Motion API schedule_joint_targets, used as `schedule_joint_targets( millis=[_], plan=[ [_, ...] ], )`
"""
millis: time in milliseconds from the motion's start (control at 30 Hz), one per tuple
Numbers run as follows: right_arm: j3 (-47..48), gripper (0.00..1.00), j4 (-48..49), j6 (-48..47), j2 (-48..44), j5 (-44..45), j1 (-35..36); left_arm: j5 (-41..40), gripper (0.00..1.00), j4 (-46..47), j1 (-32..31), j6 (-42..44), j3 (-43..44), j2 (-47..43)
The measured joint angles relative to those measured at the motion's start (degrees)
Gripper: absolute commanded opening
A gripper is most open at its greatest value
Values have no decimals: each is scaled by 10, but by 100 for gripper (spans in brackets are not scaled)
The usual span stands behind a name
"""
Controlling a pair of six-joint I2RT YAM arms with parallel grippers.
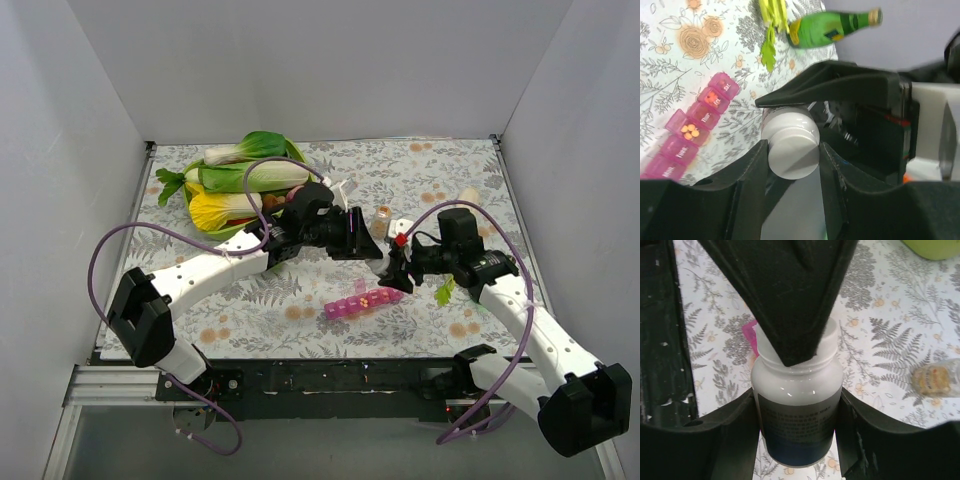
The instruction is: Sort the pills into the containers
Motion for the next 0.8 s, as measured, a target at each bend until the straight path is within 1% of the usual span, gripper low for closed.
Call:
schedule_joint_targets(
  millis=[100, 200, 267, 300, 333, 367, 400, 433, 467, 533, 667, 733, 800],
  plan=[
    [0, 1, -12, 5, 10, -45, -5, 59, 4, 7, 5, 111, -2, 0],
    [-1, 1, -26, 16, 23, -104, -11, 132, 6, 8, 12, 226, -3, 0],
    [-9, 1, -27, 27, 29, -149, -15, 186, 17, 7, 15, 311, -3, 0],
    [-12, 1, -29, 31, 32, -169, -16, 211, 25, 5, 16, 358, -3, 0],
    [-16, 1, -29, 36, 36, -188, -18, 225, 40, 4, 16, 385, -3, 0],
    [-18, 1, -29, 40, 39, -203, -19, 237, 49, 4, 16, 409, -3, 0],
    [-19, 1, -28, 43, 41, -213, -20, 247, 64, 7, 17, 423, -3, -1],
    [-19, 1, -24, 45, 43, -222, -21, 254, 73, 15, 20, 431, -5, -3],
    [-19, 1, -14, 47, 43, -230, -22, 254, 98, 34, 25, 433, -13, -8],
    [-19, 1, 0, 47, 42, -243, -22, 250, 98, 83, 35, 413, -46, -31],
    [-23, 1, 13, 45, 31, -244, -21, 221, 98, 175, 82, 326, -134, -121],
    [-24, 1, 13, 41, 24, -235, -21, 205, 98, 201, 107, 275, -160, -170],
    [-24, 1, 14, 36, 18, -220, -21, 190, 98, 210, 118, 221, -162, -203]
  ],
)
